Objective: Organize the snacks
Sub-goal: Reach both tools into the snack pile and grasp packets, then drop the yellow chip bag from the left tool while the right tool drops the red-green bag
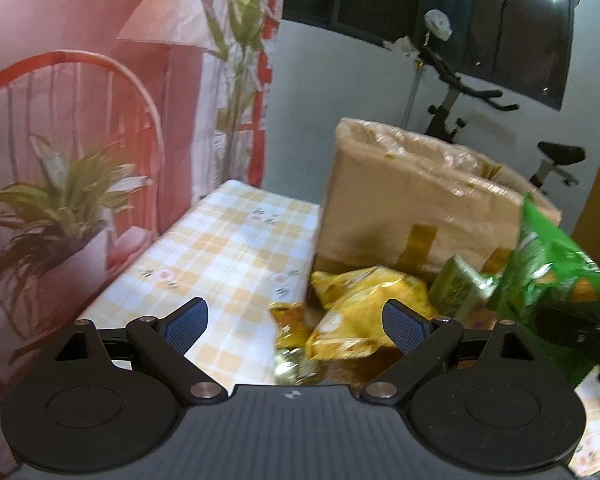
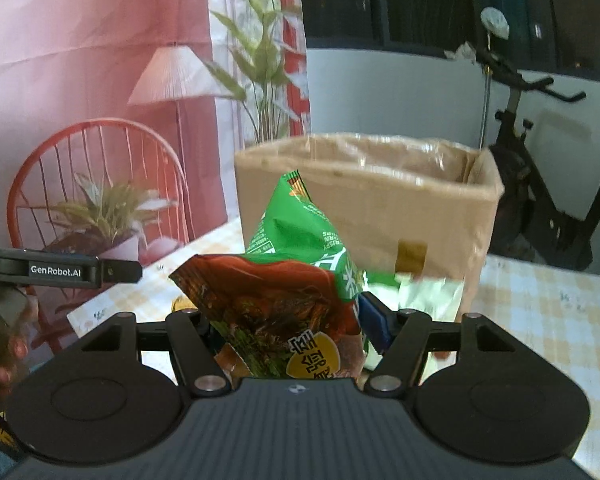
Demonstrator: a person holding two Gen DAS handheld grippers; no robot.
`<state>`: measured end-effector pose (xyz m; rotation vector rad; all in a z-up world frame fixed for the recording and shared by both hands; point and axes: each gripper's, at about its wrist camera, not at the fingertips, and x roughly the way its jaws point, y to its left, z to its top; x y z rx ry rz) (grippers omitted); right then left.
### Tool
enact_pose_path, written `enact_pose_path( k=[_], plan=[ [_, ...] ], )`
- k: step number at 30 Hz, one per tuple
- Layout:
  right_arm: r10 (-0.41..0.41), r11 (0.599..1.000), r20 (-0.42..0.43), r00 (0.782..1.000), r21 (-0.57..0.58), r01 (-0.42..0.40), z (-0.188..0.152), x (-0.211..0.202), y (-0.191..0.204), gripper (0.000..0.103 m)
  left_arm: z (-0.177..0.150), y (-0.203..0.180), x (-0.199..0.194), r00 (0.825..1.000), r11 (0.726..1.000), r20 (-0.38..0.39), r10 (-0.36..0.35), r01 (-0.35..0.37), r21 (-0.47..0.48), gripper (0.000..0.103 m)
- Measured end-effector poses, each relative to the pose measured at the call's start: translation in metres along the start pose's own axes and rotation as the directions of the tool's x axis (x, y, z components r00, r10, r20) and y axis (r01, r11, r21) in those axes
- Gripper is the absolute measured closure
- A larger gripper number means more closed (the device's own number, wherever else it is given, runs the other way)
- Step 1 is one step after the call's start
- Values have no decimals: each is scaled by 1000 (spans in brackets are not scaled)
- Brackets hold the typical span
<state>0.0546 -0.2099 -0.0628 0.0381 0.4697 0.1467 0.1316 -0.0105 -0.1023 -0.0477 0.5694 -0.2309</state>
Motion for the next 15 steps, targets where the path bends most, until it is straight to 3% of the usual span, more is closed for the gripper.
enact_pose_path(
  k=[15],
  plan=[
    [63, 997, 20, 998, -35, -63, 45, 25, -13, 39, 35, -15, 37, 996, 996, 3, -88, 88, -6, 7]
  ],
)
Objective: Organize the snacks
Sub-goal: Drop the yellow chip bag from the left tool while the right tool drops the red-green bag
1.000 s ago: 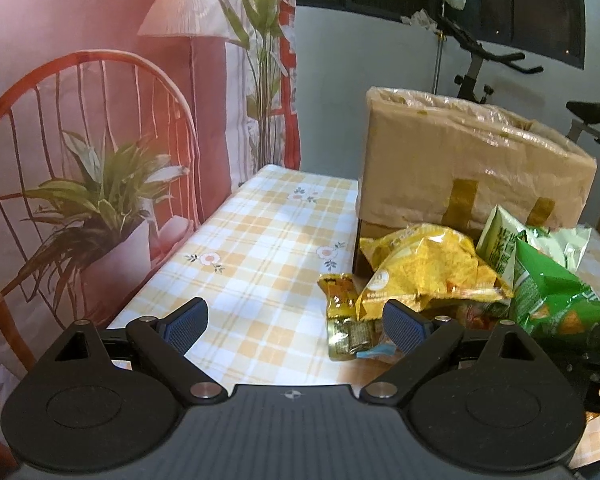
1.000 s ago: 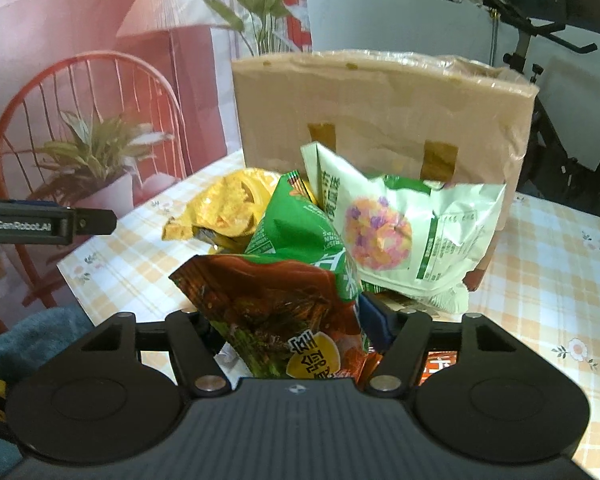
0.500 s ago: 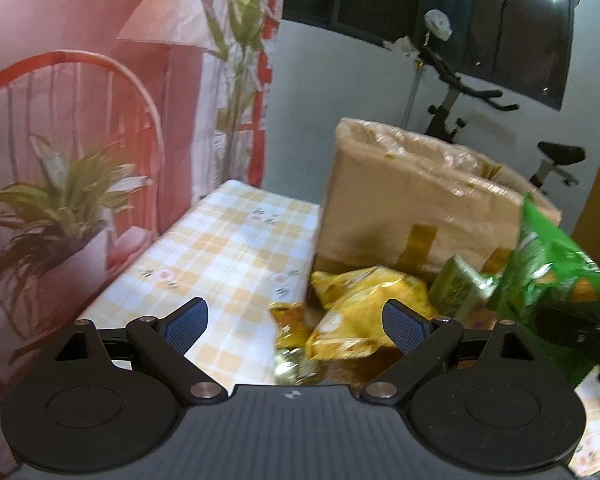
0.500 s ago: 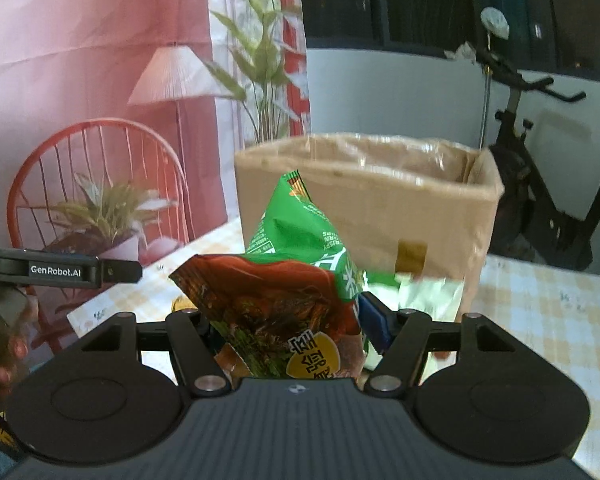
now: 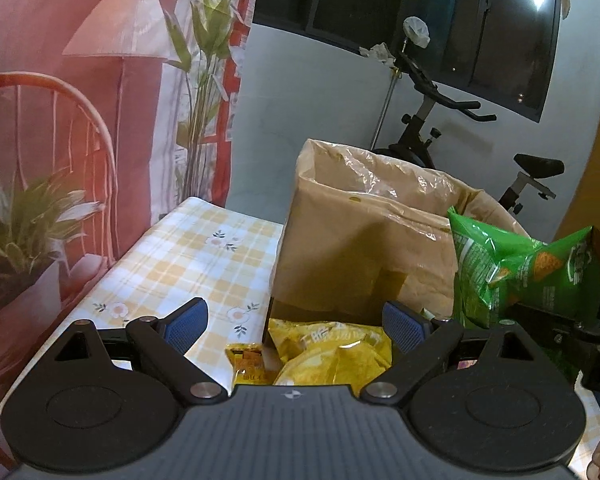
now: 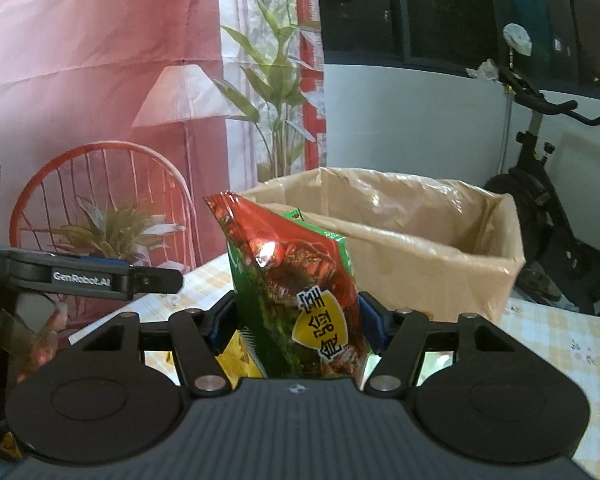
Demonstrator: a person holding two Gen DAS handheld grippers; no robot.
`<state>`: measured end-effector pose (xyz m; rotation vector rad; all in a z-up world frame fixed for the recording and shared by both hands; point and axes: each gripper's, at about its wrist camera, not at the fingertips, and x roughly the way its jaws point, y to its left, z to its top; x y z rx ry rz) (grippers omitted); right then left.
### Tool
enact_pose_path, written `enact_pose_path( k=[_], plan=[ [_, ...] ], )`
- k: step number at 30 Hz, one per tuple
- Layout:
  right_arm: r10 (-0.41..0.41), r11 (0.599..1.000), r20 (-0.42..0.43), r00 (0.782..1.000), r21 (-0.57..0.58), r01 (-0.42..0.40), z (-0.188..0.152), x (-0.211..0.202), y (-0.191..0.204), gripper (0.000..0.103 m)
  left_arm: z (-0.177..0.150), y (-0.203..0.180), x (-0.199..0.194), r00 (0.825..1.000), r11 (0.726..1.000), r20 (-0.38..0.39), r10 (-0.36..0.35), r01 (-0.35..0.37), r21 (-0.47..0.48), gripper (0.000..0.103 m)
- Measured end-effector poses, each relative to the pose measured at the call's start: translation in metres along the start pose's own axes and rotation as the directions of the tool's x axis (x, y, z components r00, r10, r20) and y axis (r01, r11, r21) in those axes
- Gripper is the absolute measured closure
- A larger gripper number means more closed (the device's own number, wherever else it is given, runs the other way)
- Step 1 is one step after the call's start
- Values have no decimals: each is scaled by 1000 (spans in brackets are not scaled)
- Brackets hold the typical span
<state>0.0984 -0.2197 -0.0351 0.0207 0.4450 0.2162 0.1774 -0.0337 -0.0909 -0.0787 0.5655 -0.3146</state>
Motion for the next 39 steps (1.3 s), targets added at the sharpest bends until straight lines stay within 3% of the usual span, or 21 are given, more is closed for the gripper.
enact_pose_path(
  k=[9, 14, 18, 20, 24, 30, 32, 35, 39],
  plan=[
    [24, 1000, 58, 998, 0, -24, 35, -1, -17, 39, 3, -6, 26, 997, 999, -70, -36, 38, 21, 8],
    [10, 1000, 123, 992, 0, -11, 59, -1, -28, 39, 0, -8, 59, 979, 994, -170, -113, 112, -19, 7],
    [6, 1000, 154, 988, -27, -2, 75, 4, -32, 39, -5, -7, 85, 970, 995, -223, -99, 91, -47, 7],
    [-15, 999, 161, 987, -34, 21, 80, 8, -34, 39, -9, -6, 95, 957, 993, -266, -119, 108, -56, 7],
    [-40, 999, 180, 983, -15, 43, 84, 12, -43, 39, -17, -5, 107, 949, 995, -301, -97, 96, -18, 5],
    [-100, 995, 166, 981, 17, 98, 88, 29, -60, 39, -28, -1, 126, 917, 990, -373, -140, 137, -35, 7],
    [-106, 994, 159, 982, 26, 103, 87, 32, -63, 39, -28, 0, 124, 922, 988, -357, -151, 149, -35, 27],
    [-107, 994, 148, 983, 30, 104, 83, 35, -66, 39, -24, 3, 116, 934, 990, -329, -137, 135, -27, 34],
    [-121, 992, 141, 983, 43, 116, 81, 35, -70, 39, -13, 8, 91, 961, 993, -251, -117, 109, -43, 35]
  ],
)
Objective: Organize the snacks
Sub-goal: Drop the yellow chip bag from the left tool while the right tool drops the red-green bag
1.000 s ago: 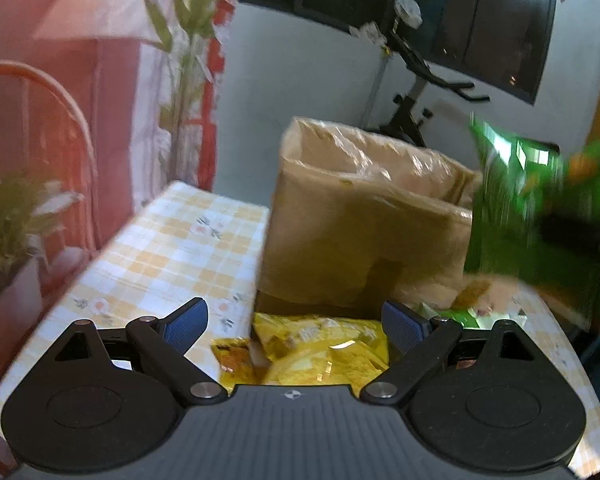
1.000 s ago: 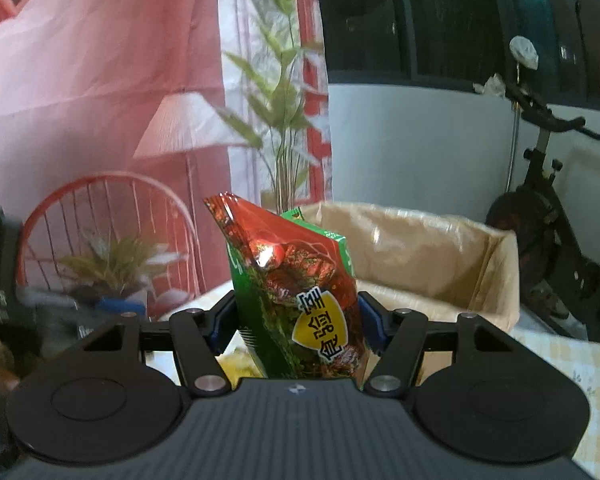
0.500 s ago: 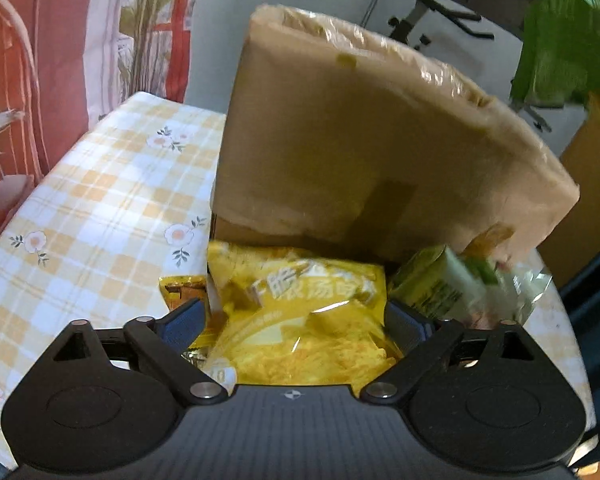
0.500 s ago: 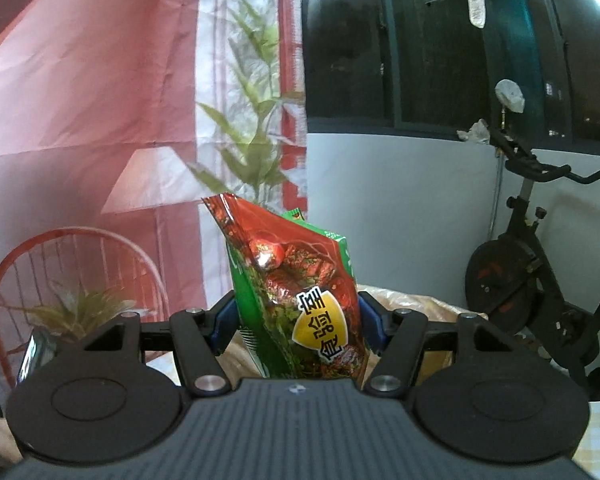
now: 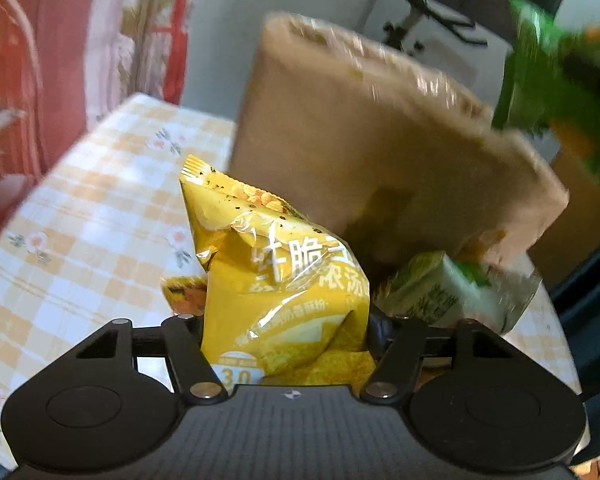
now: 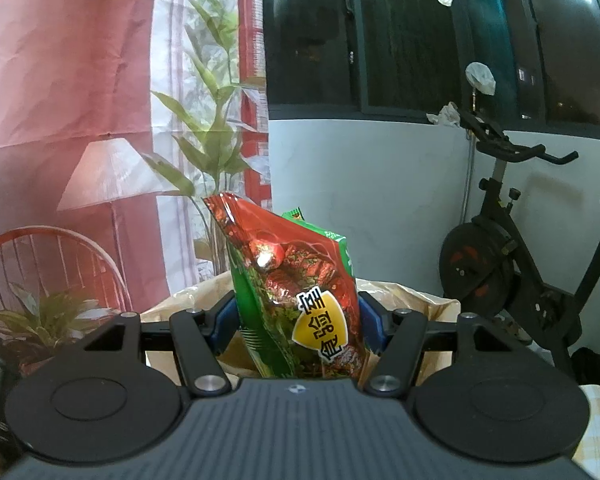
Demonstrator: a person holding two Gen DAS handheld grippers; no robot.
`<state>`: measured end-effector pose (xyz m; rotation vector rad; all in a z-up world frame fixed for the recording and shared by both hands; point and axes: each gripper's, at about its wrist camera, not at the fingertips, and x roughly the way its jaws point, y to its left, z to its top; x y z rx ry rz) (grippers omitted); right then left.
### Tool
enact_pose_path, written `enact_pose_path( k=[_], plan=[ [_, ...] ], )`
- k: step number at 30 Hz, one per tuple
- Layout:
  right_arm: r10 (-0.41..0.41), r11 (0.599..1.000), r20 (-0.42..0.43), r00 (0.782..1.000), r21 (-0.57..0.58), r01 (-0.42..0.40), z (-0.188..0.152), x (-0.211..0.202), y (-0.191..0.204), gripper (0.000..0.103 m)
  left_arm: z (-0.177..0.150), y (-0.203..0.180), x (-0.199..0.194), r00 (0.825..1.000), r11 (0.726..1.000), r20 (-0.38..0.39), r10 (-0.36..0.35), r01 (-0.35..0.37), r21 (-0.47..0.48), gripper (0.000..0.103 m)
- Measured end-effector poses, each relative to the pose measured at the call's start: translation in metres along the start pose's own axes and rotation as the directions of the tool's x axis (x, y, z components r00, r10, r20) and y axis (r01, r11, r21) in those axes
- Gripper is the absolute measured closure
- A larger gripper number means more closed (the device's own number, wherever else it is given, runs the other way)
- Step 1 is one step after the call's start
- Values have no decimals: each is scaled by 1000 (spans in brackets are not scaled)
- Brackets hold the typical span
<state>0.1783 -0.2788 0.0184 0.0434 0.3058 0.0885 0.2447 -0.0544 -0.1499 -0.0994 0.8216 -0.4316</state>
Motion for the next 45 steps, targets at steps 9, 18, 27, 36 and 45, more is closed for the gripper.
enact_pose_path(
  k=[9, 18, 27, 36, 45],
  plan=[
    [-27, 999, -5, 1000, 24, 27, -3, 2, -8, 39, 37, -7, -79, 961, 997, 266, 70, -76, 12, 35],
    [-26, 1000, -22, 999, 2, 26, -3, 18, -8, 39, 107, -51, -100, 916, 992, 402, -10, -43, 122, 35],
    [-75, 996, -86, 993, -47, 71, -2, 68, -17, 39, 161, -88, -5, 958, 974, 287, 9, -73, 213, 34],
    [-94, 994, -173, 980, -72, 83, -10, 95, -17, 35, 163, -75, 40, 984, 966, 171, 44, -86, 243, 20],
    [-144, 989, -185, 972, -9, 145, -9, 88, -27, 14, 154, -61, 15, 982, 971, 185, 50, -91, 220, 18]
  ],
)
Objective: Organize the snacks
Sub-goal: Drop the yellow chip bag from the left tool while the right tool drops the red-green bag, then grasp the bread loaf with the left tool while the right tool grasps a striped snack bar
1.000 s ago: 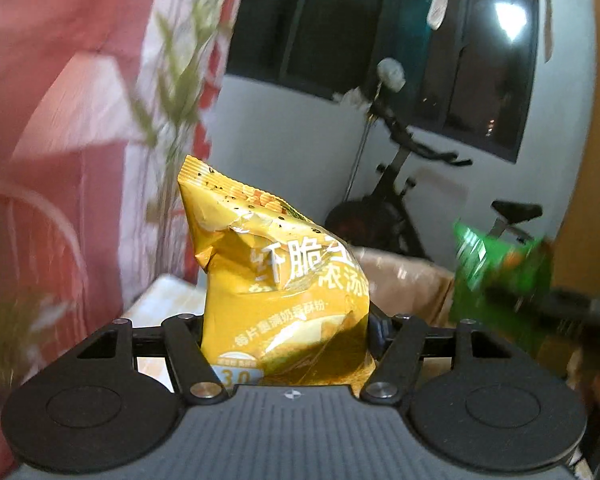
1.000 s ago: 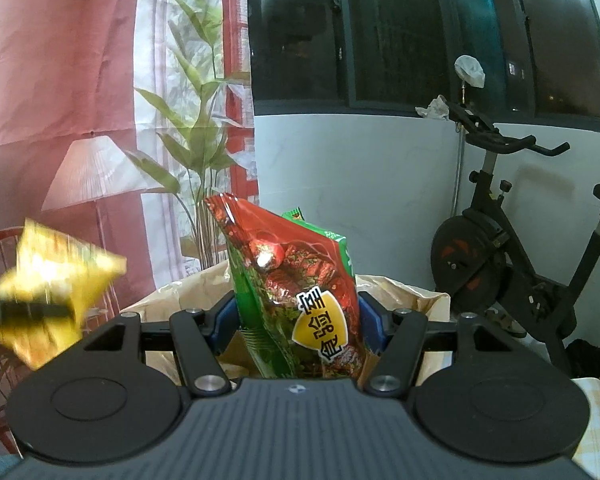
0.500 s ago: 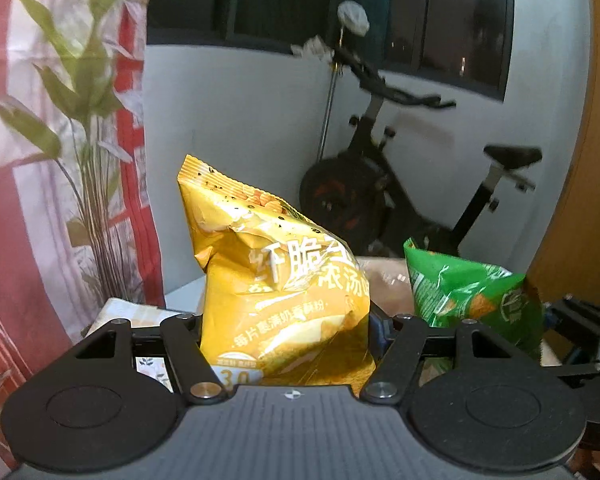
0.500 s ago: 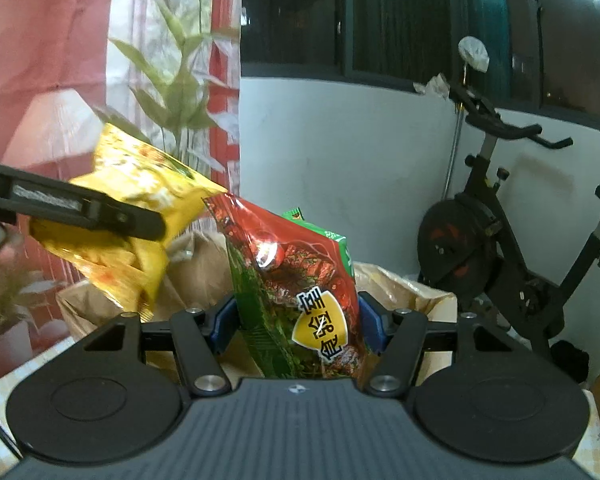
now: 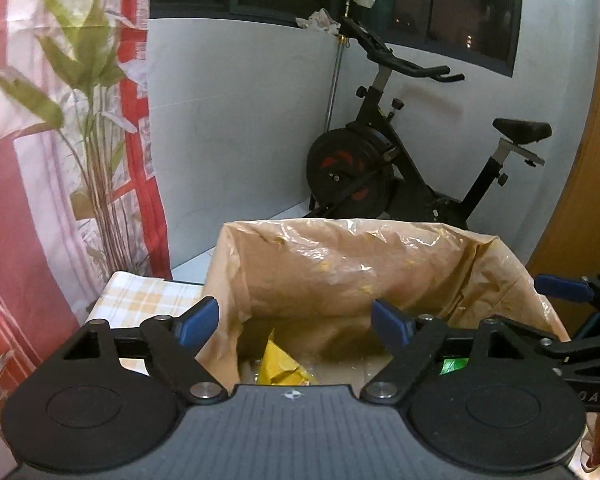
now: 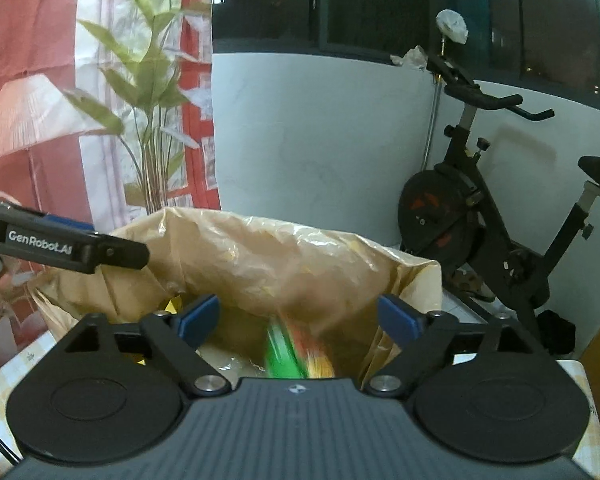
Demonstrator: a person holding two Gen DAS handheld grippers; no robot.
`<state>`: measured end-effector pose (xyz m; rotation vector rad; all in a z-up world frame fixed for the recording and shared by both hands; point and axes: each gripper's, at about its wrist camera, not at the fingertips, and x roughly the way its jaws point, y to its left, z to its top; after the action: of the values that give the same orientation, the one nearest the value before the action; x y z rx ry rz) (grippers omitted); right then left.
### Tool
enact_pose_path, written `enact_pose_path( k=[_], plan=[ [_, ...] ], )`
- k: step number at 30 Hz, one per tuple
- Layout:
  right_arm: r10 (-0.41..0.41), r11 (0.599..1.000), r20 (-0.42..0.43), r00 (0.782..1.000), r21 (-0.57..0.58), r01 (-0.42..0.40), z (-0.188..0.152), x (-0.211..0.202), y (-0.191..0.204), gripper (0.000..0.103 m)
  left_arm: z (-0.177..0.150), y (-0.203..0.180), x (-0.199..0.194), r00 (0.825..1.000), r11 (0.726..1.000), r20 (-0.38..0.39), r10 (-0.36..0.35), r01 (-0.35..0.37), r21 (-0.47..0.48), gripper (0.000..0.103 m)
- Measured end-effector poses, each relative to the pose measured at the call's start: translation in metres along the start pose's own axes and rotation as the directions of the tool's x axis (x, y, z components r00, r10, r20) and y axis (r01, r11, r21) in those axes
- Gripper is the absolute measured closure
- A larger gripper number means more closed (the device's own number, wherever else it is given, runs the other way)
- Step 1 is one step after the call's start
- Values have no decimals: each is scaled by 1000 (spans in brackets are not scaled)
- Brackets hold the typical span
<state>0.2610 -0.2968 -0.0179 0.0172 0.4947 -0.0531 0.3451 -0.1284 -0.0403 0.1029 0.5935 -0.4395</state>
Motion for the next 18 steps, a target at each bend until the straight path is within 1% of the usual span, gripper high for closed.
enact_pose_path(
  k=[3, 6, 9, 11, 13, 15, 18],
  plan=[
    [15, 1000, 14, 1000, 14, -15, -1, -15, -1, 14, -5, 11, -20, 999, 1000, 31, -18, 18, -11, 18],
    [28, 999, 52, 998, 36, -30, -6, -37, 0, 10, -13, 25, -44, 998, 1000, 69, 1, 0, -14, 18],
    [70, 994, 92, 993, 74, -77, -15, -60, -1, 5, -22, 44, -65, 997, 999, 72, 20, -17, -49, 18],
    [93, 990, 125, 988, 91, -105, -22, -74, -1, 3, -32, 58, -79, 997, 997, 77, 28, -22, -67, 18],
    [93, 988, 160, 983, 104, -110, -32, -88, 2, 1, -43, 68, -90, 996, 996, 72, 53, -48, -77, 18],
    [97, 989, 144, 985, 97, -112, -38, -94, 8, 1, -54, 73, -99, 995, 995, 68, 69, -63, -83, 19],
    [102, 992, 133, 986, 59, -111, -50, -102, 17, 1, -75, 75, -106, 997, 995, 51, 64, -59, -85, 19]
  ],
)
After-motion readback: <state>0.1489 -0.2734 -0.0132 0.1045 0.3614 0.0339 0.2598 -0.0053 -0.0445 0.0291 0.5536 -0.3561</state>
